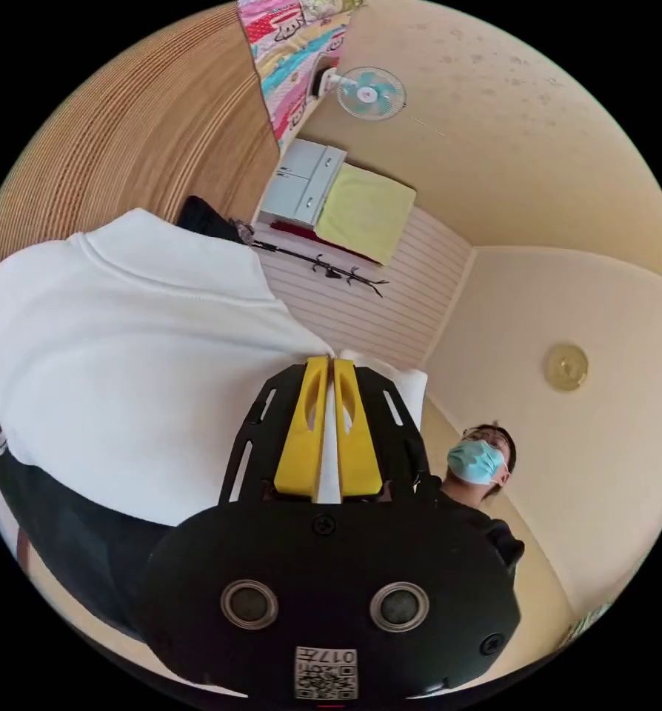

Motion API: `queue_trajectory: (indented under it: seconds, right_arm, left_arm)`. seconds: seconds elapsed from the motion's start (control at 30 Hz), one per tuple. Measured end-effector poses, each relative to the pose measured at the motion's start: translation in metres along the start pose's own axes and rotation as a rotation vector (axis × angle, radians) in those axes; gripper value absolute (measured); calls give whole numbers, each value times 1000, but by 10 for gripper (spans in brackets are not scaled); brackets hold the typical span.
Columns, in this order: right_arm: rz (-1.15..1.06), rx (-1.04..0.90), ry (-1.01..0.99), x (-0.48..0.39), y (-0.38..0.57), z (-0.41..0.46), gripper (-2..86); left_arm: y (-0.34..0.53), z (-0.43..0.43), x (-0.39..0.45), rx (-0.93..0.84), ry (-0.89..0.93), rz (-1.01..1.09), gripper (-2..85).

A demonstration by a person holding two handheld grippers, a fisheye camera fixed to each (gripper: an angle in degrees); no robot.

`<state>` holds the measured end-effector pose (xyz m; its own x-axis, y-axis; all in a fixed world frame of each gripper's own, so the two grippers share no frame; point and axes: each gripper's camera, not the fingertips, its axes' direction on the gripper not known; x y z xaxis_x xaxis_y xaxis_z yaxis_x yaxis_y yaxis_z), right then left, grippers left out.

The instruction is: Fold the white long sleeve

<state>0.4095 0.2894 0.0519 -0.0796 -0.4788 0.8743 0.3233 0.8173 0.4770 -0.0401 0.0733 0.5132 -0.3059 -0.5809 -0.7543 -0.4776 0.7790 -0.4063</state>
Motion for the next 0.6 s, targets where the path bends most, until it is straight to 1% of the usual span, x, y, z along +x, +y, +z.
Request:
queue_trajectory:
  seconds: [0.03, 0.07, 0.1, 0.13, 0.2, 0.3, 0.37, 0.4, 0.43, 0.47, 0.5, 0.53, 0.57, 0.6]
  right_arm:
    - [-23, 2, -22, -6, -11, 7, 35]
    - [-43, -4, -32, -11, -21, 13, 40]
    - [-53, -9, -32, -14, -26, 14, 44]
    - [-74, -20, -28, -19, -35, 13, 51]
    - [-115, -33, -2, -29, -46, 2, 61]
    - [-170, 2, 130, -56, -56, -39, 78]
    - [-141, 72, 262, -70, -55, -80, 96]
    - [-104, 89, 283, -70, -55, -90, 103]
    - [-9, 128, 263, -63, -54, -108, 118]
    - [99, 170, 213, -48, -52, -121, 133]
    - [132, 178, 184, -40, -50, -124, 140]
    - [186, 163, 126, -21, -48, -123, 147]
    - [249, 138, 86, 2, -44, -117, 148]
    - [281, 136, 73, 13, -41, -113, 144]
  left_arm:
    - [-2, 3, 5, -21, 33, 46, -8]
    - [-5, 10, 18, -60, 99, 139, -9]
    - [-8, 16, 31, -87, 162, 223, -9]
    - [-10, 19, 38, -98, 195, 263, -10]
    - [-14, 31, 62, -148, 334, 401, -10]
    - [-19, 51, 80, -257, 465, 480, -10]
    - [-20, 59, 85, -295, 504, 519, -10]
    - [-22, 61, 87, -304, 488, 527, -10]
    - [-24, 62, 86, -304, 460, 524, -10]
    - [-27, 64, 85, -316, 371, 523, -9]
    - [-30, 68, 83, -346, 254, 525, -9]
    - [-31, 72, 81, -363, 188, 519, -9]
    - [-36, 78, 73, -388, 72, 491, -8]
    - [-40, 82, 62, -401, -3, 459, -8]
